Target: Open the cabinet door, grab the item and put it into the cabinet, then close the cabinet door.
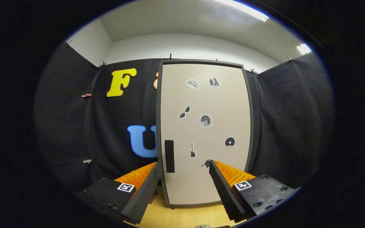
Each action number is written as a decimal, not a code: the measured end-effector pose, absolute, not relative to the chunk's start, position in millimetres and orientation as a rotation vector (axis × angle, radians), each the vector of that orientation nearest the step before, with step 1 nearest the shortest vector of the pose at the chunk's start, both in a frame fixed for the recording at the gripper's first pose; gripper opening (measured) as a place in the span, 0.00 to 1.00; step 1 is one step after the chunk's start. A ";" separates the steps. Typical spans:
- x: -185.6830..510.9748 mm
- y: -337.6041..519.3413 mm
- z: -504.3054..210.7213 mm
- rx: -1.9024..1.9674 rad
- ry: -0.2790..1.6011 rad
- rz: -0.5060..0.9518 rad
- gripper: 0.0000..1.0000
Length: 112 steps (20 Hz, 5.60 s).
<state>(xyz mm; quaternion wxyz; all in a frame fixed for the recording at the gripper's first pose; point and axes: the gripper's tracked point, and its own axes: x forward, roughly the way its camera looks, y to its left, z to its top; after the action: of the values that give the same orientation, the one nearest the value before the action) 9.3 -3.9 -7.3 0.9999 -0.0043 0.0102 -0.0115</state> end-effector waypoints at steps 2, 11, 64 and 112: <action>10.7 -4.1 -9.4 -0.012 0.026 -0.026 0.97; 25.3 0.0 -19.5 0.003 0.040 -0.018 0.97; 129.5 23.2 -93.9 0.008 0.125 0.030 0.21; -65.8 -301.8 -40.0 0.053 0.054 0.018 0.16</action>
<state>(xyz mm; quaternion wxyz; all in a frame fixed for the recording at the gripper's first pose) -65.8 -301.8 -40.0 0.9992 0.0263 0.0271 0.0092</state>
